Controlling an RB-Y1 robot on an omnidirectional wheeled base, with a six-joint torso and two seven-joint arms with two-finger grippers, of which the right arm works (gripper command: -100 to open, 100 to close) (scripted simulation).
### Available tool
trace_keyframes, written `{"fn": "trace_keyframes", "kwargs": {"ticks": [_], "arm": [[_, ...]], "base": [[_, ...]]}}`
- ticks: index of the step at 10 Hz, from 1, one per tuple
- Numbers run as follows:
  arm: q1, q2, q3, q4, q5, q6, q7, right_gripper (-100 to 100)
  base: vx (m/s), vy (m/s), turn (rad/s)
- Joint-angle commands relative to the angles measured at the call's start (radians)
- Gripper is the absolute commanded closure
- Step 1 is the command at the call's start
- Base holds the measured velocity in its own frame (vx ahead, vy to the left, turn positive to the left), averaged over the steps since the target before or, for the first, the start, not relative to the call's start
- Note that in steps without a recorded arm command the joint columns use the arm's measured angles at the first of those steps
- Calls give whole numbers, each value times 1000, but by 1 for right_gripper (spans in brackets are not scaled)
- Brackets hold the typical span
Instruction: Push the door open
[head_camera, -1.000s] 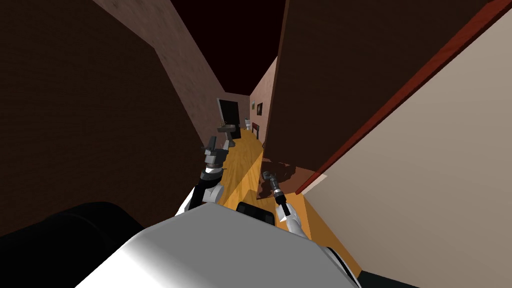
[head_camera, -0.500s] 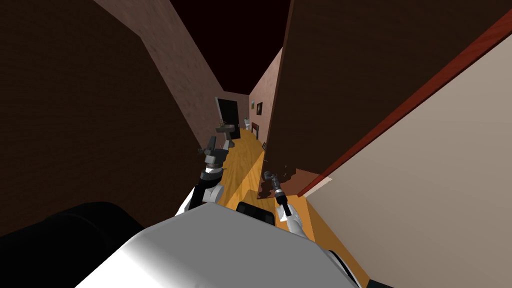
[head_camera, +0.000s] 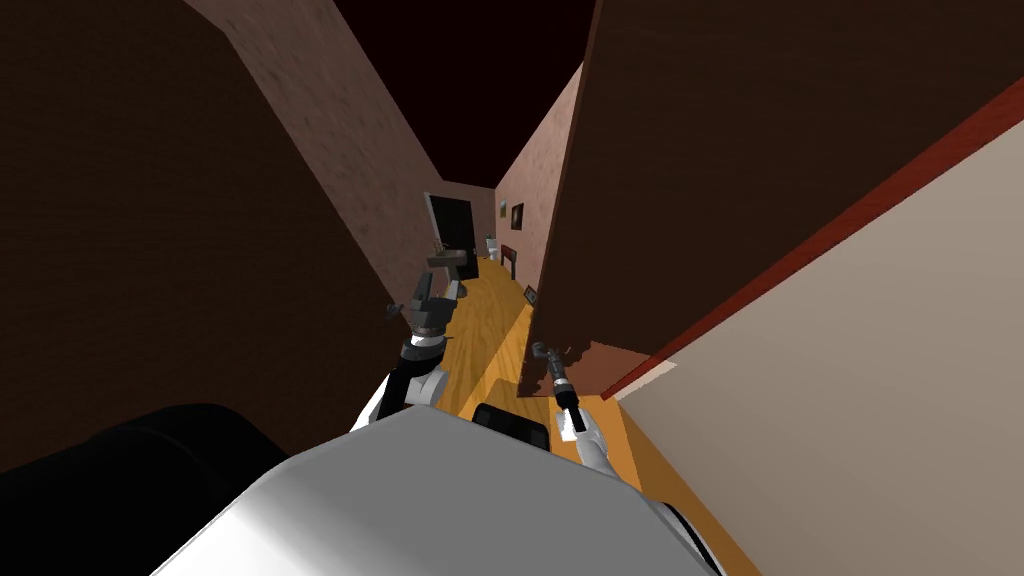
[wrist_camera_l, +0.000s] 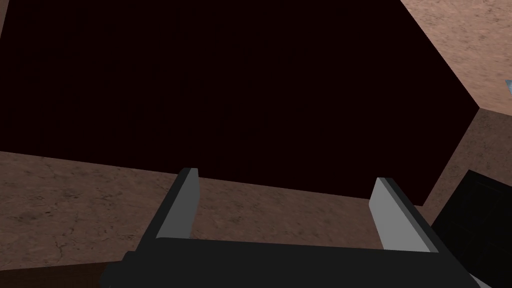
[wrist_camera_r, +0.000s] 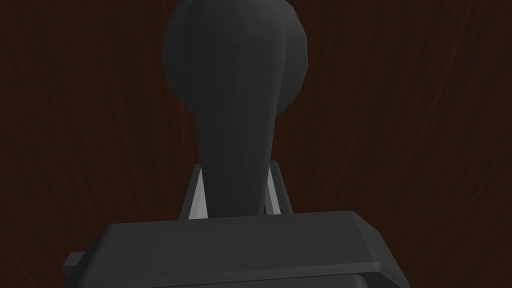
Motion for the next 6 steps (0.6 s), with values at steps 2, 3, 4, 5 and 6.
{"fn": "trace_keyframes", "kwargs": {"ticks": [2,3,4,5,6], "arm": [[3,-5,-31,-19,-23,12,17,100],[3,-2,-43,-19,-33,15,25,100],[3,0,-50,-19,-38,16,30,100],[4,4,-61,-19,-47,19,38,100],[4,8,-72,-19,-56,22,46,100]], "base": [[132,141,-67],[140,135,-47],[134,140,-69],[151,125,-60],[183,130,-51]]}}
